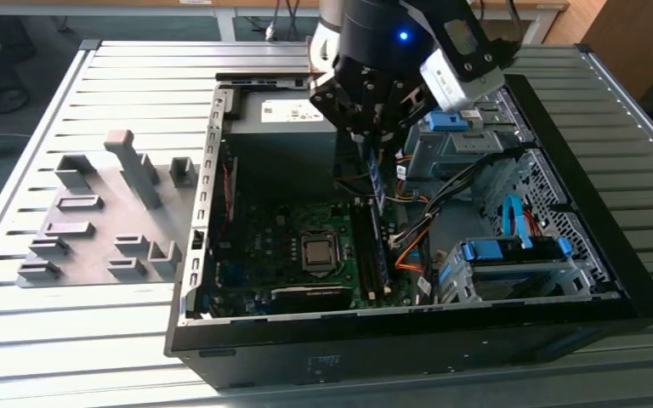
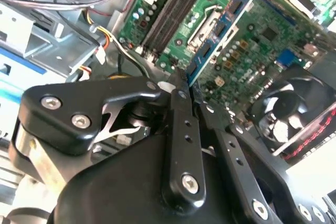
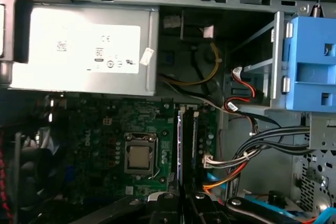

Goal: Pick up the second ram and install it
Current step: 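Insert the second ram into the second slot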

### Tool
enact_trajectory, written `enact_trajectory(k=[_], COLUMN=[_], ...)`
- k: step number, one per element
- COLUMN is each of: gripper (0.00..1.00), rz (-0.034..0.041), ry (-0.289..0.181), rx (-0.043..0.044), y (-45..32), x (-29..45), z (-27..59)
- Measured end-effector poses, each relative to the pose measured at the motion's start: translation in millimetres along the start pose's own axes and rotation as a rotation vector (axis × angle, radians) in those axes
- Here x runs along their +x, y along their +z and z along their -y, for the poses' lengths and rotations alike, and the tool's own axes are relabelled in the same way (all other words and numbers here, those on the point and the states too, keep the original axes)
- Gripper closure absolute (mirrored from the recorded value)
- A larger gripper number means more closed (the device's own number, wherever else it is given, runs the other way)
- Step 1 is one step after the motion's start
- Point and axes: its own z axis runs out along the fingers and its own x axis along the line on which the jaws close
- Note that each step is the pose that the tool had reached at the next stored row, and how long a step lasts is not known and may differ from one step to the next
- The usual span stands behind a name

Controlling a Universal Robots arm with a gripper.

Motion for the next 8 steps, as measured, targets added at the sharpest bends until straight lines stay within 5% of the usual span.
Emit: enact_trajectory(k=[8], gripper=[0.85], rz=[-0.0003], ry=[0.002], rx=[0.0001], y=[5.3], x=[-1.8], z=[0.0])
